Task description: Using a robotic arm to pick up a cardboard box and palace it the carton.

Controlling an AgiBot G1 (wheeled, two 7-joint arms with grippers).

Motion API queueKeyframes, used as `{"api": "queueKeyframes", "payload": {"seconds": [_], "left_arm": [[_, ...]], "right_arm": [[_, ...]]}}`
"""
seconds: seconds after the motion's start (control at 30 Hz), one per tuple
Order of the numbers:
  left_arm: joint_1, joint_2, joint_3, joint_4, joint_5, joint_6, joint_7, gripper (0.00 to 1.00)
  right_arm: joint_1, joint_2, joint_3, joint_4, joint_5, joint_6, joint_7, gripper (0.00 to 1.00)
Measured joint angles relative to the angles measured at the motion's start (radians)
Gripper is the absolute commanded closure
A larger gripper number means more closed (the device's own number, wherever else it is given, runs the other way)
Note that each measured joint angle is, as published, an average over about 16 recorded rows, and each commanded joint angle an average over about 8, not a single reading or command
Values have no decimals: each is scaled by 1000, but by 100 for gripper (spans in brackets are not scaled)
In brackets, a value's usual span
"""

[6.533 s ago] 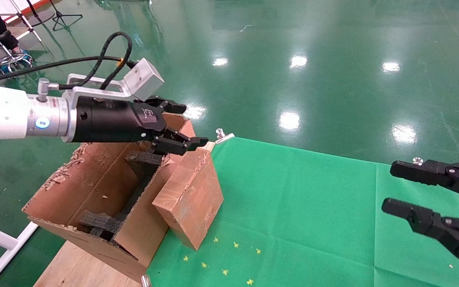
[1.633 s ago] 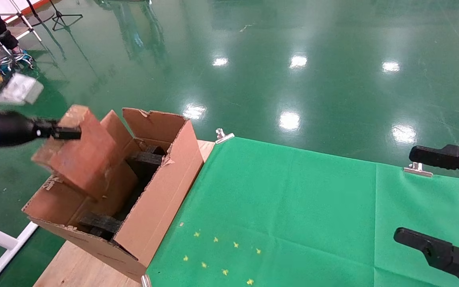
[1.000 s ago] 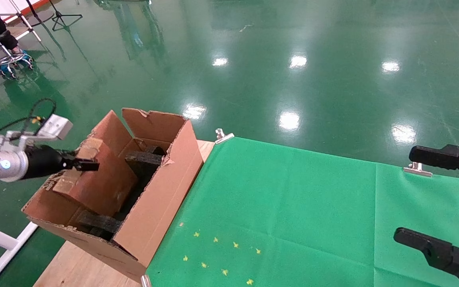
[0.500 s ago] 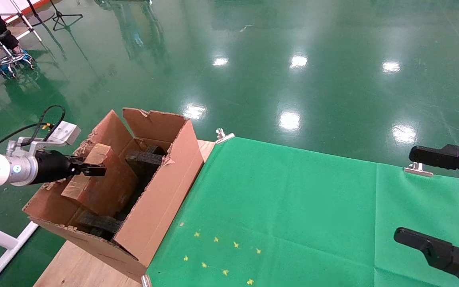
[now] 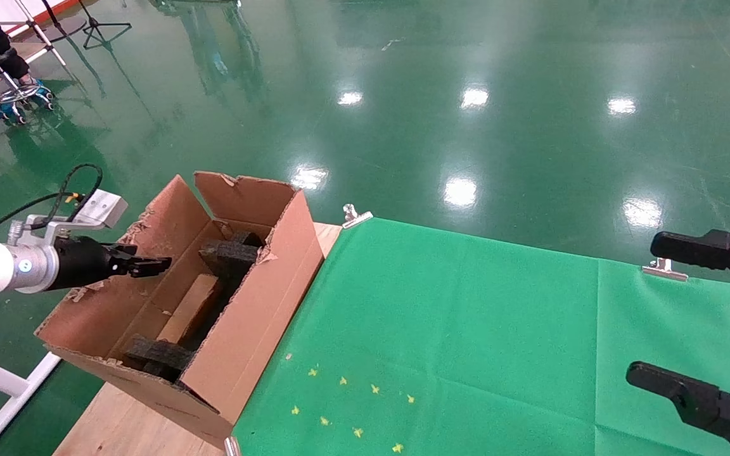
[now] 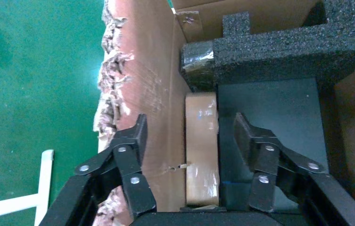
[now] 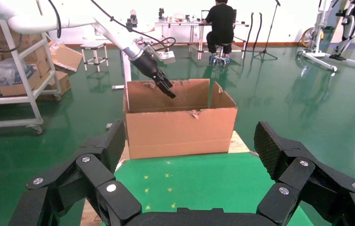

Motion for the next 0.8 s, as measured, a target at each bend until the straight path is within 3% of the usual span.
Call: {"api": "queueKeyframes", "payload": {"seconds": [0.5, 0.8], "left_arm": [[-93, -29, -61, -229, -69, -26, 89, 0], [-108, -32, -72, -273, -82, -32, 112, 0]], "right_arm": [[0, 0, 0, 0, 0, 0, 0, 0], [0, 0, 0, 0, 0, 0, 0, 0]]}}
